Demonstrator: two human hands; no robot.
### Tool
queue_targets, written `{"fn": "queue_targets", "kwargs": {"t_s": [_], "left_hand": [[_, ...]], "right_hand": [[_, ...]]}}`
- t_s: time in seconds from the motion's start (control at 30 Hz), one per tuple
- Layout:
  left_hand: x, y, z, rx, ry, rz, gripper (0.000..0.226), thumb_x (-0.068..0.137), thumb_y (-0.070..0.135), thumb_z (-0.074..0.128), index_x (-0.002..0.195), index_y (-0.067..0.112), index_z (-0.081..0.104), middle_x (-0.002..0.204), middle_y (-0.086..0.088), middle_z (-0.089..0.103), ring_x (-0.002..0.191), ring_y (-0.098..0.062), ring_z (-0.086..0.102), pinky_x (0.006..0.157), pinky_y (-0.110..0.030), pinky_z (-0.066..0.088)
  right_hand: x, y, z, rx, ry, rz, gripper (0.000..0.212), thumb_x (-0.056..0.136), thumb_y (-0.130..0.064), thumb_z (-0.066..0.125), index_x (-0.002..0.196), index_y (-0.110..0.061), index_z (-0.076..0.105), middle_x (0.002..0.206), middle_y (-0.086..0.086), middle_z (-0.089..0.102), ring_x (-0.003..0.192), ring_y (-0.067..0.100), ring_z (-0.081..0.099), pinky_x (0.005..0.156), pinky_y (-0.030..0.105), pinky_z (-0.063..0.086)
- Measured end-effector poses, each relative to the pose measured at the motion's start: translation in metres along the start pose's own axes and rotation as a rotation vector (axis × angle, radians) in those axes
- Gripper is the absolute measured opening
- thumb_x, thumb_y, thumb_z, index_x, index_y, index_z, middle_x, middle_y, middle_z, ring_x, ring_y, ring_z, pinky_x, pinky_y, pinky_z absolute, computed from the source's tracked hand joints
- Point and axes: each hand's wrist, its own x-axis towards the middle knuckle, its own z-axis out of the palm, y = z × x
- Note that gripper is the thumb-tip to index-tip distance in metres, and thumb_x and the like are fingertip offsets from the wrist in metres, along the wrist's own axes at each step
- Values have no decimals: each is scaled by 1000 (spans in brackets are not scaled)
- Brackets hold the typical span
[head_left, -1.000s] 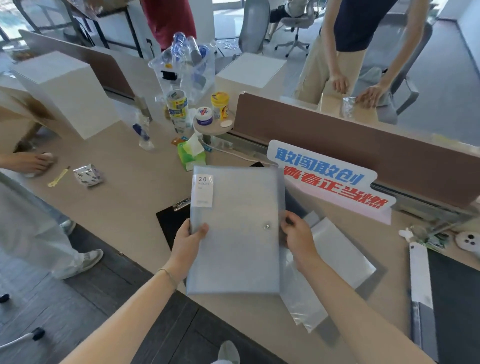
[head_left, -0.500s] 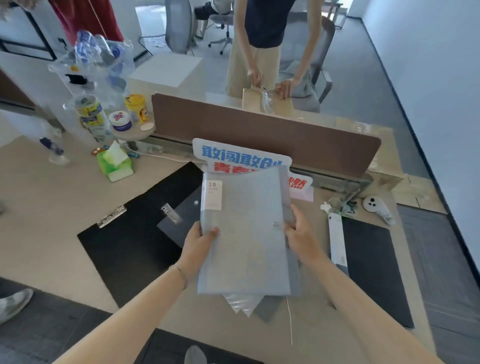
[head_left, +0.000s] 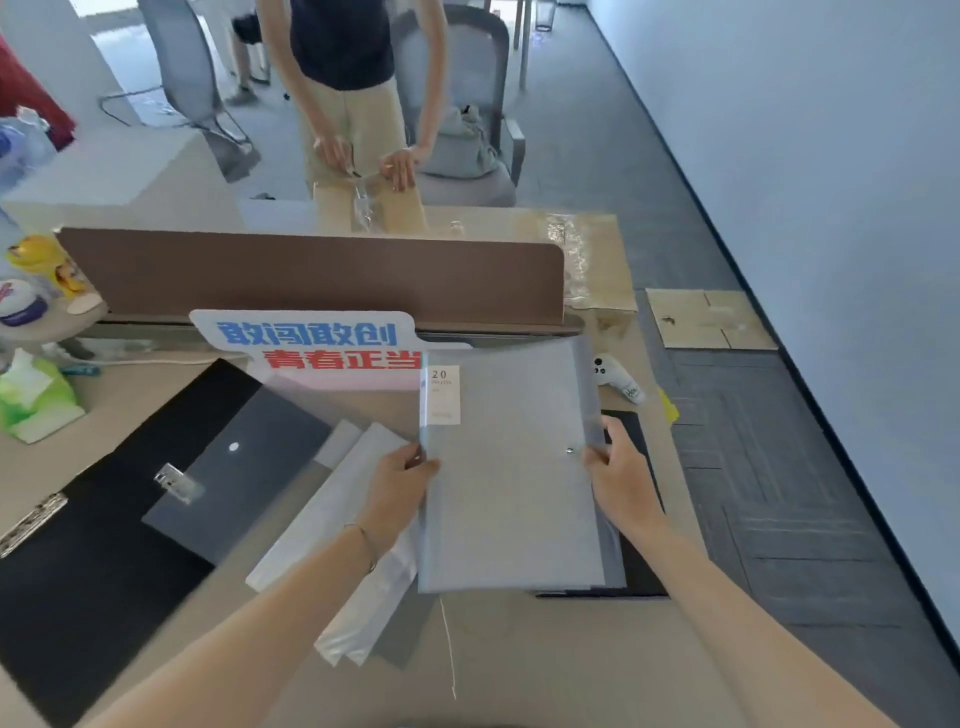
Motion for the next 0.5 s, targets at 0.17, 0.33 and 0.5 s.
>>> {"fn": "queue_targets", "kwargs": {"t_s": [0.17, 0.33, 0.5], "left_hand": [[18, 4, 56, 150, -28, 34, 13, 93, 7, 61, 101, 13, 70, 95, -11, 76, 90, -30, 71, 81, -43, 58], [37, -4, 93, 317, -13, 29, 12, 81, 21, 65, 91, 21, 71, 80, -9, 75, 78, -31, 71, 74, -43, 57], [46, -8, 116, 431, 0, 14, 13, 83, 15, 66, 95, 11, 68, 70, -11, 66, 70, -28, 66, 76, -42, 57]], "right_hand": [[19, 43, -41, 0, 0, 66, 38, 97, -23, 56, 134, -31, 47, 112, -3, 72, 89, 13, 72, 76, 43, 62], [36, 65, -68, -48, -83, 106, 60, 91, -13, 65, 144, -27, 41, 107, -13, 61, 85, -1, 60, 64, 12, 43], [52, 85, -77, -48, -96, 169, 65, 87, 0, 67, 145, -16, 43, 116, 0, 60, 105, 19, 58, 74, 17, 43]]}}
